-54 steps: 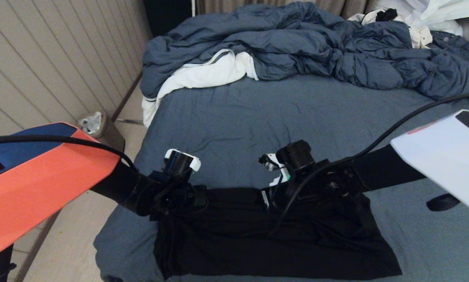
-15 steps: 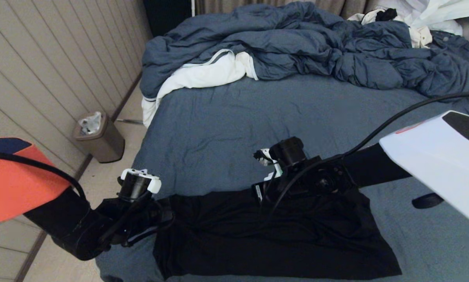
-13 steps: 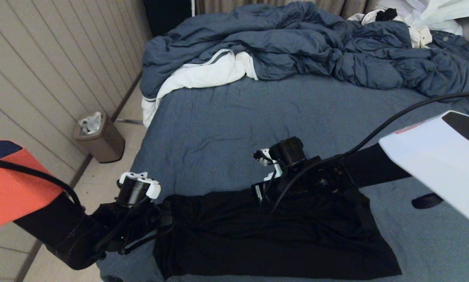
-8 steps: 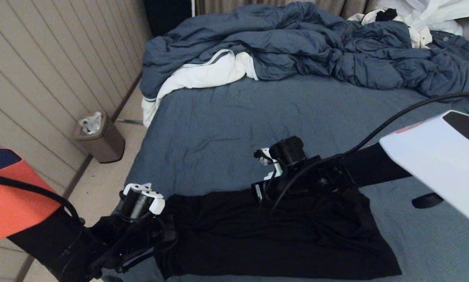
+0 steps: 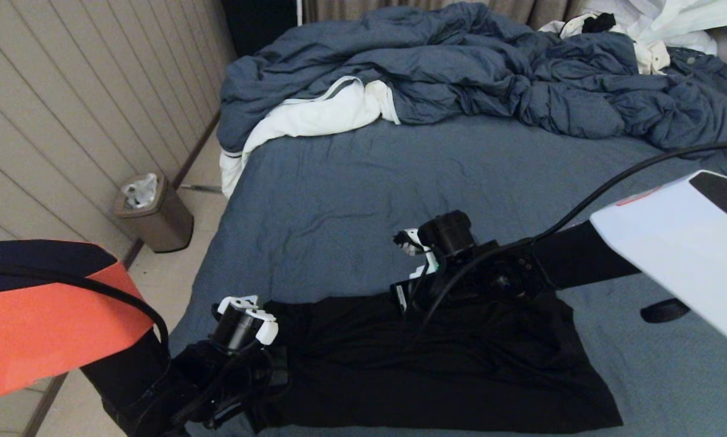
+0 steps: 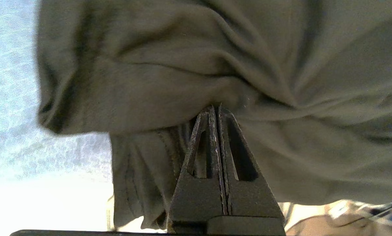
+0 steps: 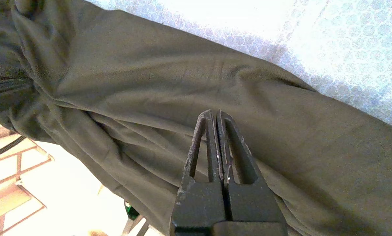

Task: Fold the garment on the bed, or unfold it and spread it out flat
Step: Fold the black T-shirt

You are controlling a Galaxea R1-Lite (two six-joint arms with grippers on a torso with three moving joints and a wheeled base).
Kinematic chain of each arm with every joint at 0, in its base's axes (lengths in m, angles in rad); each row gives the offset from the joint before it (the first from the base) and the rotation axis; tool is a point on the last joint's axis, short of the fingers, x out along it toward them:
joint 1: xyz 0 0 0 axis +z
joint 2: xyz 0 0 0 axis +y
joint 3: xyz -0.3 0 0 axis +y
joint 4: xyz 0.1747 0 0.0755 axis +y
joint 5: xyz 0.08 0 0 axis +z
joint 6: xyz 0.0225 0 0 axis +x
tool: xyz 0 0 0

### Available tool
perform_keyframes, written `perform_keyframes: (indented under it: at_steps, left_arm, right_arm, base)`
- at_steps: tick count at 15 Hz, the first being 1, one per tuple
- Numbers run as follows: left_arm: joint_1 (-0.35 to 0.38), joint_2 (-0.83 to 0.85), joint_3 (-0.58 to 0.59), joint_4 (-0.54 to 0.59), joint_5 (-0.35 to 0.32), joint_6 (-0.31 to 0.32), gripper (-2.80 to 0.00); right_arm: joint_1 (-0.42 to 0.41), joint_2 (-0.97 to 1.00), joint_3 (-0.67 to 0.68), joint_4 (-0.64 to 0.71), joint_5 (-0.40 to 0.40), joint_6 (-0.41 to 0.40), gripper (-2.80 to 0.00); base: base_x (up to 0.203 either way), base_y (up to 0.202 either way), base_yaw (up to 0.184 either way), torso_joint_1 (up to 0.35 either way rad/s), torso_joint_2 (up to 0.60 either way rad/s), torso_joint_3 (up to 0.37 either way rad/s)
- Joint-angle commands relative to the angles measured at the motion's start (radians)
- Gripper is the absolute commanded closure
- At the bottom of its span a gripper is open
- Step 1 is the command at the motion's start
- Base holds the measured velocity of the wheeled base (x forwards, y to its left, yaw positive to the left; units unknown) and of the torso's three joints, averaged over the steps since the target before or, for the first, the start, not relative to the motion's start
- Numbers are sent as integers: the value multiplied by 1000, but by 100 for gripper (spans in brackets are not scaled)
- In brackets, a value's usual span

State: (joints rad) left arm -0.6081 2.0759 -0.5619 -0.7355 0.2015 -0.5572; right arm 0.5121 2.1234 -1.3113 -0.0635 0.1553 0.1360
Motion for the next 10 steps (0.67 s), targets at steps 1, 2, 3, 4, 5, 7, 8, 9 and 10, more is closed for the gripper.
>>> perform_keyframes:
  at_steps: [1,2,3,4,5,7,8,9,10]
  left_arm:
    - [1,52,-3,-12,2,19,0]
    - [1,64,-8,-13,3,22,0]
    - [1,70,-23,-7,3,24,0]
    - [1,78,-37,0,3,29,0]
    - [1,91,-49,4,3,33,0]
    - [11,110,-81,13,3,37,0]
    - [22,111,-91,24,3,38,0]
    - [24,112,-95,27,3,41,0]
    - [25,104,-94,28,3,40,0]
  right_arm:
    - [0,0,1,-1,1,2,0]
    - [0,0,1,-1,2,2,0]
    - [0,0,1,-1,2,2,0]
    - [0,1,1,-2,1,1,0]
    - [0,1,3,-2,1,2,0]
    - [0,0,1,-2,1,2,0]
    - [0,-1,3,-2,1,1,0]
    - [0,-3,3,-2,1,1,0]
    - [0,-8,3,-1,-1,1,0]
  base:
    - [0,0,0,0,0,0]
    - [0,0,0,0,0,0]
    - [0,0,0,0,0,0]
    - [0,0,0,0,0,0]
    - [0,0,0,0,0,0]
    - [0,0,0,0,0,0]
    - [0,0,0,0,0,0]
    - [0,0,0,0,0,0]
    - [0,0,0,0,0,0]
